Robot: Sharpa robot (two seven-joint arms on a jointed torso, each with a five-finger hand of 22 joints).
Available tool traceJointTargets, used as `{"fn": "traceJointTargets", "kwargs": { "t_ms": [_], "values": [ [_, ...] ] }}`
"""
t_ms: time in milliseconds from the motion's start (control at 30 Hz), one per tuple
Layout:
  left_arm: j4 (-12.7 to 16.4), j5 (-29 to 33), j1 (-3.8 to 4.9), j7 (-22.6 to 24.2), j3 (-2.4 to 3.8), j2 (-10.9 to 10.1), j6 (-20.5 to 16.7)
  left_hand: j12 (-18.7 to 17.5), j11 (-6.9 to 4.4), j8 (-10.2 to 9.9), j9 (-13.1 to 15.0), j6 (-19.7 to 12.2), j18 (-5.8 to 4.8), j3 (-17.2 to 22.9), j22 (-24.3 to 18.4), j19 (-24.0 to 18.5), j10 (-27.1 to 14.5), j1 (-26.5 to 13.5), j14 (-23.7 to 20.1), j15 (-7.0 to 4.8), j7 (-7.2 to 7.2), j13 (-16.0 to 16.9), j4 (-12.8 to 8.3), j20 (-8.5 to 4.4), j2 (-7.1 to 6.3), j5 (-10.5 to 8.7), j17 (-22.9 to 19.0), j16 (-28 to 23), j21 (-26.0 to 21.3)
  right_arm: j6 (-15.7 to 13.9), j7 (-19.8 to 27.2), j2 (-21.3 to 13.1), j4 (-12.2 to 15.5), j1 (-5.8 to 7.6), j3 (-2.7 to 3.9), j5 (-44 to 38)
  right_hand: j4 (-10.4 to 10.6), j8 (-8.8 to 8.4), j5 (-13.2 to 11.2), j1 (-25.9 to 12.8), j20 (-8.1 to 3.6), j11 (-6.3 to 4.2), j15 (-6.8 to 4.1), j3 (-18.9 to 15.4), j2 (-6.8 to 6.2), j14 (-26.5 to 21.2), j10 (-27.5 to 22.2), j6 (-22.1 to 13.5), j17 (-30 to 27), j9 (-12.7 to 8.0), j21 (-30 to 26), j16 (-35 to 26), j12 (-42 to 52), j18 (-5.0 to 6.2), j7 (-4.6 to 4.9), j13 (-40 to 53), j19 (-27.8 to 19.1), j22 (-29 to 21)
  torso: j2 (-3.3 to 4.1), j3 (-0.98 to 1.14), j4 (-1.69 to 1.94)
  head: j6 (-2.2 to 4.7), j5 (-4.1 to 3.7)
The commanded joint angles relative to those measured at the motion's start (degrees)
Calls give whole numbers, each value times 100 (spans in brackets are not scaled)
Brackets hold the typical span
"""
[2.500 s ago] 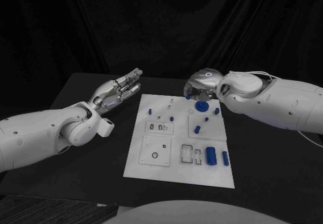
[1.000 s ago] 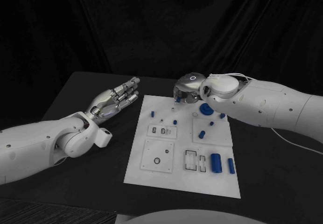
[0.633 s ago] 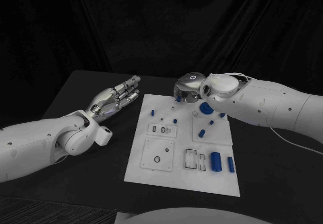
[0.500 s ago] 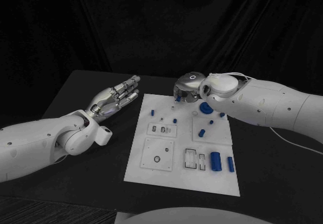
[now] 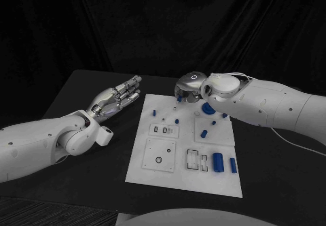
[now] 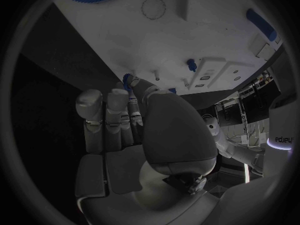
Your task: Assemble the parts on the task board
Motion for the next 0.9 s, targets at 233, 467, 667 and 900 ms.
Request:
{"fn": "traceJointTargets", "kwargs": {
  "t_ms": [233, 467, 667, 900],
  "values": [
    [-15, 3, -4, 749, 5, 11, 97, -20, 57, 7, -1, 8, -18, 49, -9, -15, -7, -8, -12, 17, 58, -6, -12, 17, 19, 16, -7, -21, -34, 49, -115, 28, -9, -40, -12, -46, 41, -52, 44, -47, 23, 38, 54, -6, -8, -12, 7, -41, -11, -3, -45, 6, -70, -95, 43, 2, -20, -3, -6, 2, -4, -14, -9],
    [-39, 3, -4, 729, 5, 29, 120, -20, 64, 8, 1, 16, -16, 61, -9, -15, -7, -1, -12, 24, 68, -6, -20, 30, 24, 19, -7, -21, -34, 120, -123, 29, 35, -44, -12, -46, 43, -55, 45, -48, 24, 38, 55, -6, -8, -12, 6, -44, -8, -4, -39, 8, -74, -97, 43, 2, -17, 5, -9, -2, 2, -18, -19],
    [-71, 3, -4, 699, 5, 49, 136, -20, 83, 10, 3, 31, -6, 89, -9, -15, -7, 13, -12, 28, 93, -6, -38, 50, 38, 24, -7, -21, -34, 152, -128, 27, 61, -58, -12, -46, 44, -80, 48, -47, 28, 41, 58, -4, -14, -17, 6, -71, -11, -13, -46, 5, -96, -96, 44, 4, -22, 5, -13, -1, -4, -25, -30],
    [-107, 3, -5, 677, 5, 70, 149, -20, 94, 9, 2, 27, 8, 138, -9, -15, -7, 35, -12, 29, 104, -6, -63, 67, 69, 17, -7, -21, -34, 166, -123, 21, 82, -80, -12, -46, 50, -122, 47, -50, 35, 53, 65, 0, -21, -25, -6, -117, -10, -30, -60, 3, -141, -93, 52, 5, -32, 5, -20, 4, -5, -41, -24]
  ]
}}
